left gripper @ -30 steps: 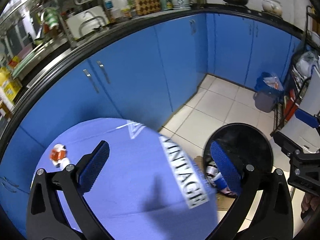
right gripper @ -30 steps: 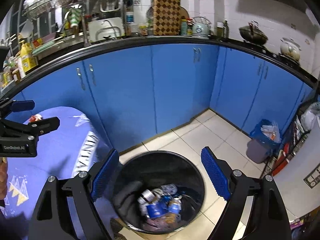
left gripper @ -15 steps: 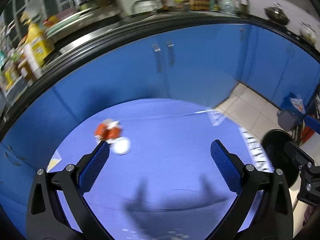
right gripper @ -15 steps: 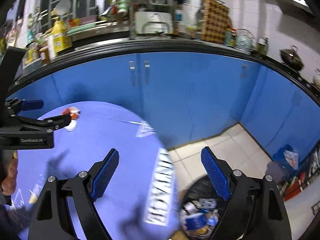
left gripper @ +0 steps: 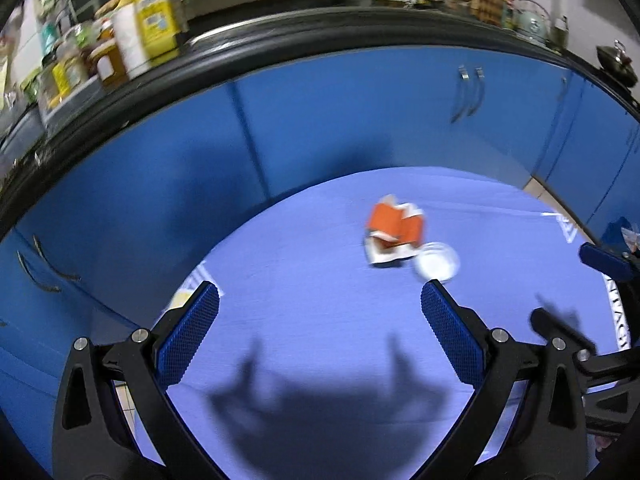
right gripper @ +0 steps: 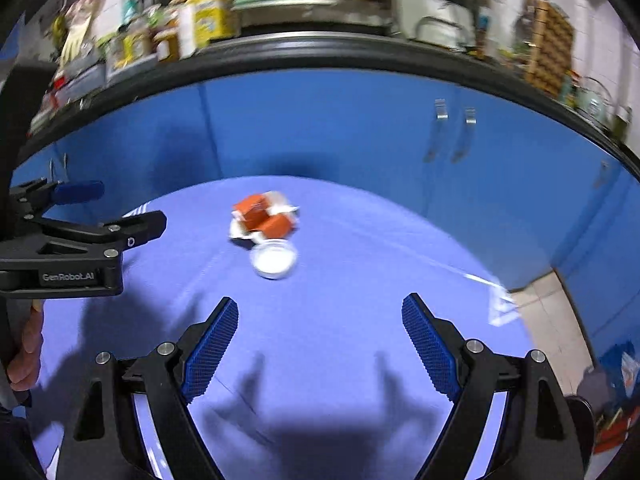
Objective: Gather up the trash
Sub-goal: 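Move both open tools back over the table toward the remaining items, then grasp the orange-white paper carton with the left tool while the right tool grasps the white cap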
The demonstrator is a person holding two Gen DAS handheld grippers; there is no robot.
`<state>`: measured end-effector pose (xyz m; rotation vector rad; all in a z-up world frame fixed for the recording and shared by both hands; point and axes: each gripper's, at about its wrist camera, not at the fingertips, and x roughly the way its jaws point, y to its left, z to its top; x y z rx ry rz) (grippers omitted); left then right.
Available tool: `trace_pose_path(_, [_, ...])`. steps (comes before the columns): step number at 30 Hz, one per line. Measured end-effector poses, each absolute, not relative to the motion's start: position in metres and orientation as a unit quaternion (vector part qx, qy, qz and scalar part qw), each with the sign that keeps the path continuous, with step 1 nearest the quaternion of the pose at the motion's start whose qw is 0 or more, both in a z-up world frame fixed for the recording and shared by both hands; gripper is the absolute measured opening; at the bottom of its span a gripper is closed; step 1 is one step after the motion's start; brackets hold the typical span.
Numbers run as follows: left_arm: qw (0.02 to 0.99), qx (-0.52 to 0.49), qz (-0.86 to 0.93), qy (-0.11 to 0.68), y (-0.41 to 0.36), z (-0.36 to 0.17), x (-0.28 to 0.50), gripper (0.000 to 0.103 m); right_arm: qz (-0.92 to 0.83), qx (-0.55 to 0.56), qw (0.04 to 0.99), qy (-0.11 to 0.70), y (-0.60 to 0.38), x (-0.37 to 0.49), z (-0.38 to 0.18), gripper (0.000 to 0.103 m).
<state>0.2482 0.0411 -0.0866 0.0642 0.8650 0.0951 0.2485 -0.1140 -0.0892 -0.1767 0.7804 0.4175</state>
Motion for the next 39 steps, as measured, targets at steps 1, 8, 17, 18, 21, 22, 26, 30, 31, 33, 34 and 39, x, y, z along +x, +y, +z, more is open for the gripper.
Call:
trace_pose_path(1, [0.905,0.027,0.047,0.421,0.049,-0.09,0.25,0.1,0.208,-0.09,0.896,0.382,-0.103,0.252,-0.094,0.082])
trace_pose_path(8, [0.9,0.009,0.05,0.433,0.084,-0.11,0.259,0.1,0.226,-0.098,0.882,0.402,-0.065,0.277,-0.115,0.082])
trace_pose_path(17, [0.9,0.003,0.046,0.433,0.091,-0.116,0.272,0.1,0.228,-0.103,0.871,0.422,-0.045,0.309,-0.134,0.067])
trace_pose_path(18, [0.9,0.003,0.044,0.434,0.09,-0.116,0.274,0.1,0.228,-0.107,0.87,0.424,-0.044,0.311,-0.136,0.063])
trace_pose_path(21, [0.899,0.007,0.039,0.436,0.083,-0.117,0.28,0.1,0.231,-0.113,0.865,0.431,-0.045,0.316,-0.141,0.04])
trace_pose_path(22, [0.899,0.009,0.037,0.436,0.081,-0.117,0.282,0.1,0.235,-0.106,0.864,0.431,-0.048,0.317,-0.141,0.039])
trace_pose_path(26, [0.898,0.013,0.028,0.44,0.069,-0.12,0.291,0.1,0.219,-0.104,0.874,0.422,-0.063,0.315,-0.138,0.039])
trace_pose_path(30, [0.894,0.012,0.007,0.447,0.05,-0.123,0.302,0.1,0.186,-0.109,0.882,0.418,-0.083,0.318,-0.134,0.039])
trace_pose_path(31, [0.893,0.014,-0.001,0.449,0.042,-0.124,0.305,0.1,0.177,-0.11,0.885,0.417,-0.091,0.319,-0.132,0.039])
trace_pose_path(33, [0.892,0.02,-0.014,0.451,0.028,-0.125,0.309,0.1,0.168,-0.107,0.887,0.416,-0.102,0.32,-0.131,0.039])
trace_pose_path(34, [0.891,0.027,-0.018,0.452,0.019,-0.127,0.313,0.1,0.164,-0.105,0.889,0.416,-0.106,0.32,-0.131,0.039])
trace_pose_path(39, [0.889,0.052,-0.026,0.454,-0.008,-0.132,0.329,0.1,0.15,-0.098,0.892,0.416,-0.127,0.32,-0.133,0.039])
